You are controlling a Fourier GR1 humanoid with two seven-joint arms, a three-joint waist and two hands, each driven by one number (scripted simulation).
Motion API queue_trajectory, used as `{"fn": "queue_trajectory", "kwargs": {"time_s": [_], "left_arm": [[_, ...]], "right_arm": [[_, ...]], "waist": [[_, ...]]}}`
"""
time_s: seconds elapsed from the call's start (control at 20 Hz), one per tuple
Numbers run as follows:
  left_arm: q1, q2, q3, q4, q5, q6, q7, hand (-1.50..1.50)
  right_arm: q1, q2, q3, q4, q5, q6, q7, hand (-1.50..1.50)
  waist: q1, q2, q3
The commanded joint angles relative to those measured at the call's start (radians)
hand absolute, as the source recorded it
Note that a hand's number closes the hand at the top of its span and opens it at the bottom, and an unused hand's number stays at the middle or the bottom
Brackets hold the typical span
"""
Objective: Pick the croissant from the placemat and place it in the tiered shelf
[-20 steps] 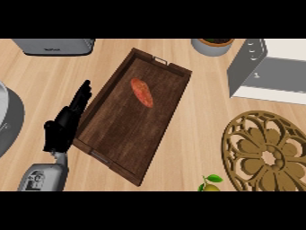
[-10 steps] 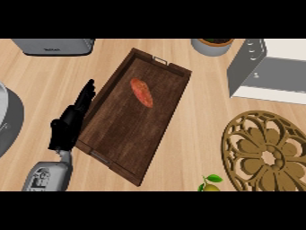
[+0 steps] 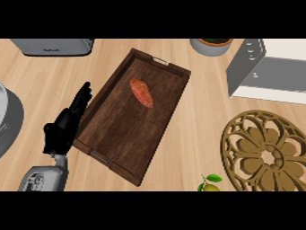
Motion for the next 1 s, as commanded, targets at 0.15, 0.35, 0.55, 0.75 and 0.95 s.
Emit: {"fn": "queue_trajectory", "kwargs": {"time_s": [0.15,0.35,0.55,0.75,0.95], "left_arm": [[-0.048,-0.001,-0.001,0.0,-0.017,0.016,0.05,0.0],[0.051,0.003,0.001,0.003,-0.002,-0.002,-0.032,0.0],[0.018,-0.006,0.011,0.004,-0.013,0.028,-0.024,0.0],[0.012,0.015,0.033,-0.018,0.01,0.009,-0.004,0.0],[-0.021,-0.002,0.017,0.001,-0.006,0.023,0.031,0.0]], "right_arm": [[0.039,-0.136,-0.123,-0.106,-0.057,0.039,0.19,-1.5],[0.15,-0.266,-0.238,-0.088,-0.146,0.231,0.299,-1.5],[0.353,-0.269,-0.36,-0.201,-0.248,0.377,0.305,-1.5],[0.51,-0.35,-0.551,-0.146,-0.337,0.528,0.209,-1.5],[0.646,-0.3,-0.711,-0.182,-0.445,0.674,0.156,-1.5]], "waist": [[-0.013,-0.002,0.0],[-0.023,-0.006,0.0],[-0.033,-0.005,0.0],[-0.039,-0.006,0.001],[-0.037,-0.004,0.001]]}}
